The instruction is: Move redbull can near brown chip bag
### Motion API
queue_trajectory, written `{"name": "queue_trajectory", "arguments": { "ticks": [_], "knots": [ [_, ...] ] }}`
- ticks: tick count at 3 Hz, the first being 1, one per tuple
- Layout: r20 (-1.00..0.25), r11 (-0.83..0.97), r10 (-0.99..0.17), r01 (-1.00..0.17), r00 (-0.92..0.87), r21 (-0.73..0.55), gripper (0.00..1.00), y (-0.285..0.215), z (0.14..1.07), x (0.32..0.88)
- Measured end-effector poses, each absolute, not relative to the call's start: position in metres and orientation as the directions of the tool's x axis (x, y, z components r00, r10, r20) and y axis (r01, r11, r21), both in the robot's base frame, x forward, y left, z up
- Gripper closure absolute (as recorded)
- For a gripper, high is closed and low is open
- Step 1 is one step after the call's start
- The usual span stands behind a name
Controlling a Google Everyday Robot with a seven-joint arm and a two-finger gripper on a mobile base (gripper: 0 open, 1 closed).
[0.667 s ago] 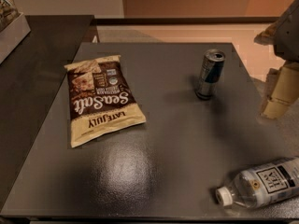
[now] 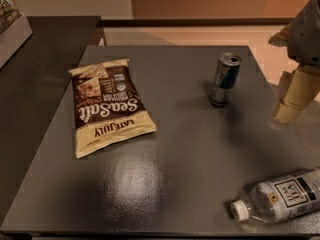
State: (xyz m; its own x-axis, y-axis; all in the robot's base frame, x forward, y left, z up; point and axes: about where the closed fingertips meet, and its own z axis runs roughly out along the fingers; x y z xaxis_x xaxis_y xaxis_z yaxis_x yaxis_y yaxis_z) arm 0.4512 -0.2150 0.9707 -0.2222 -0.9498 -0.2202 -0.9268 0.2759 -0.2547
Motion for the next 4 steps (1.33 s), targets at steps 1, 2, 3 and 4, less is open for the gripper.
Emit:
{"name": "queue_trajectory", "arguments": {
  "ticks": [1,2,3,4],
  "knots": [
    [-0.275,0.304,-0.934,-0.913,-0.229,-0.271,0.0,-0.217,0.959,0.479],
    [-0.353,0.359,-0.9,-0.894,-0.255,-0.269,0.0,-0.22,0.95,0.515],
    [-0.432,0.411,-0.856,-0.881,-0.283,-0.236,0.0,-0.221,0.945,0.546],
    [-0.49,0.425,-0.822,-0.885,-0.289,-0.189,0.0,-0.211,0.94,0.564]
  ]
}}
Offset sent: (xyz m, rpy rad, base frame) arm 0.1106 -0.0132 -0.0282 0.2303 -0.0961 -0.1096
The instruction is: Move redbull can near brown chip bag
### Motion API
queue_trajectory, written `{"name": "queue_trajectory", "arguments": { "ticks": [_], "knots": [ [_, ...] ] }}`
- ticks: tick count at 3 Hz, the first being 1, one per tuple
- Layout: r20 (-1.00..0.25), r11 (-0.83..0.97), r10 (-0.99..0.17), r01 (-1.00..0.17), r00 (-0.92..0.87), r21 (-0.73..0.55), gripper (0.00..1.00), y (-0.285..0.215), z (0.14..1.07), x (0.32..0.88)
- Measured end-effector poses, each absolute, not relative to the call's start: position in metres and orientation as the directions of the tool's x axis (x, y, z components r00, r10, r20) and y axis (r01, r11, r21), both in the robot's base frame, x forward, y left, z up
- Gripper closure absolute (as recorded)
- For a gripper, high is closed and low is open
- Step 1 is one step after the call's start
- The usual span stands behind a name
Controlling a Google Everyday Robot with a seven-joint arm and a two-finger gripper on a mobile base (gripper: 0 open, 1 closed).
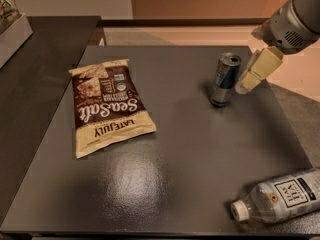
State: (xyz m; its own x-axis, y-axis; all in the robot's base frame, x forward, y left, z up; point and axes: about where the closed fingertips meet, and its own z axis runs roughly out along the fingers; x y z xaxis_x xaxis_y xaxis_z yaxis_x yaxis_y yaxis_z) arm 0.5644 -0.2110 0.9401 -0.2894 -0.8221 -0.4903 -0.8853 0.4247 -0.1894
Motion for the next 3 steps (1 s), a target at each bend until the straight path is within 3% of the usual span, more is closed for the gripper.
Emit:
{"name": "queue_trajectory", "arguments": {
  "ticks": [2,3],
  "knots": [
    [-0.551,0.411,-0.781,-0.906,-0.292,-0.102,0.0,-0.185,0.923,0.577],
    [-0.564,0.408,-0.77,-0.91,-0.297,-0.077,0.17,-0.18,0.916,0.58]
  ]
}}
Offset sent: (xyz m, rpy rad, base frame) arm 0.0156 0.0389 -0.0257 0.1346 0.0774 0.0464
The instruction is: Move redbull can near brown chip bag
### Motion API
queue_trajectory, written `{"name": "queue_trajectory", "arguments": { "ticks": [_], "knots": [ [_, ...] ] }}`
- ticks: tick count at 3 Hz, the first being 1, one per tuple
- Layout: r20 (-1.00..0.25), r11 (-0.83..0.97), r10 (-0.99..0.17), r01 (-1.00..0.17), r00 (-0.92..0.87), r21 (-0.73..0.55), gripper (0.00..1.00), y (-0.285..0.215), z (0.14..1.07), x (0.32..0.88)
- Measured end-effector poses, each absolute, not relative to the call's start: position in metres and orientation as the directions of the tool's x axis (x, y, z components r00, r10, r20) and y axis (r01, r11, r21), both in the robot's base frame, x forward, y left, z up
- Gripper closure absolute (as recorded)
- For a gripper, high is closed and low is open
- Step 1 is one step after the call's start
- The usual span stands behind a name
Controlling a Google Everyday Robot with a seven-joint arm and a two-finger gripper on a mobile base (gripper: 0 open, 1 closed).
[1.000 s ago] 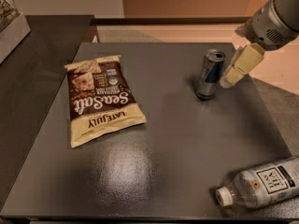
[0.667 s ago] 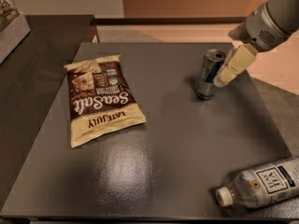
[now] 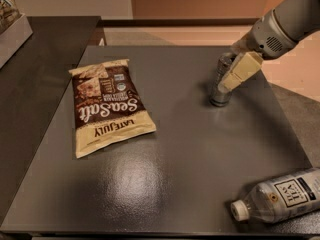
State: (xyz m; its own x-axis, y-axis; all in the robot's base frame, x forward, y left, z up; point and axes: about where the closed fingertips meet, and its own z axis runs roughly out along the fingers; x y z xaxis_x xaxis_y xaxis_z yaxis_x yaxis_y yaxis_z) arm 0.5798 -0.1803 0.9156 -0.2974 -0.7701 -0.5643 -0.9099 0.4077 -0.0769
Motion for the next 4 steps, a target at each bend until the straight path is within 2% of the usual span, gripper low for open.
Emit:
{"name": "queue_trajectory", "arguments": {
  "ticks": [2,3,4],
  "knots": [
    [-0.586,0.391,-0.758,-0.919,-0.288,-0.055,0.64,-0.172,0.915,0.581],
    [-0.603,0.349,-0.76,-0.934,-0.24,-0.068,0.87,-0.152,0.929,0.576],
    [-0.629,0.286,-0.758,-0.955,-0.173,-0.083,1.0,-0.121,0.946,0.572]
  ]
}}
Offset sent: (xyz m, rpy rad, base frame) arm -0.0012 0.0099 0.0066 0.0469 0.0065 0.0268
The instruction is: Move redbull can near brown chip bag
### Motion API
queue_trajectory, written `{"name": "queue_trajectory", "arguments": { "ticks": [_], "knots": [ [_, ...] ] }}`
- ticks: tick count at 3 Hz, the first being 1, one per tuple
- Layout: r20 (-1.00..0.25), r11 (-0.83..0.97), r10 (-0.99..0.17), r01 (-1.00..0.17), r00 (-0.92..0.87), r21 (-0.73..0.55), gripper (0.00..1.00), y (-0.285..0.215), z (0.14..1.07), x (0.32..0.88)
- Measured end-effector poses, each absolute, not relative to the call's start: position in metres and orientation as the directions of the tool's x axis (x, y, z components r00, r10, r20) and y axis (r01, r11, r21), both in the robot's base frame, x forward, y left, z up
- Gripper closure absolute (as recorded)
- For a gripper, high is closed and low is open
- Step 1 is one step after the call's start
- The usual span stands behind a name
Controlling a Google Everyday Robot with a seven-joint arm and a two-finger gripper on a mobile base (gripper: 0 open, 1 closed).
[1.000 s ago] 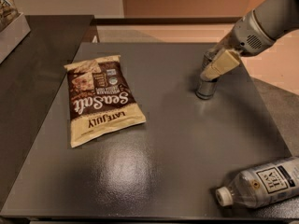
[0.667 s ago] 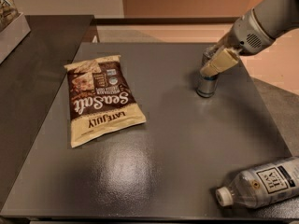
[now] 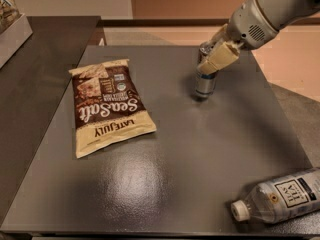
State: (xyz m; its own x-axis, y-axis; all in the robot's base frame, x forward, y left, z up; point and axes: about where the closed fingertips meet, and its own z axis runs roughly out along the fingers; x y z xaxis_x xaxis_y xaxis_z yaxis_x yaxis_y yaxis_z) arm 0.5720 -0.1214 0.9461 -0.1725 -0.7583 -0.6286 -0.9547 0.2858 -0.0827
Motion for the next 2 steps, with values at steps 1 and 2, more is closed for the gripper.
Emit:
{"name": "queue_trajectory", "arguments": {
  "ticks": [1,2],
  "knots": [
    [-0.651,0.22,-0.751,-0.972,-0.116,-0.081,1.0,-0.088,0.954,0.569],
    [-0.67,0.156,-0.739,-0.985,-0.07,-0.069,1.0,-0.054,0.955,0.569]
  ]
}}
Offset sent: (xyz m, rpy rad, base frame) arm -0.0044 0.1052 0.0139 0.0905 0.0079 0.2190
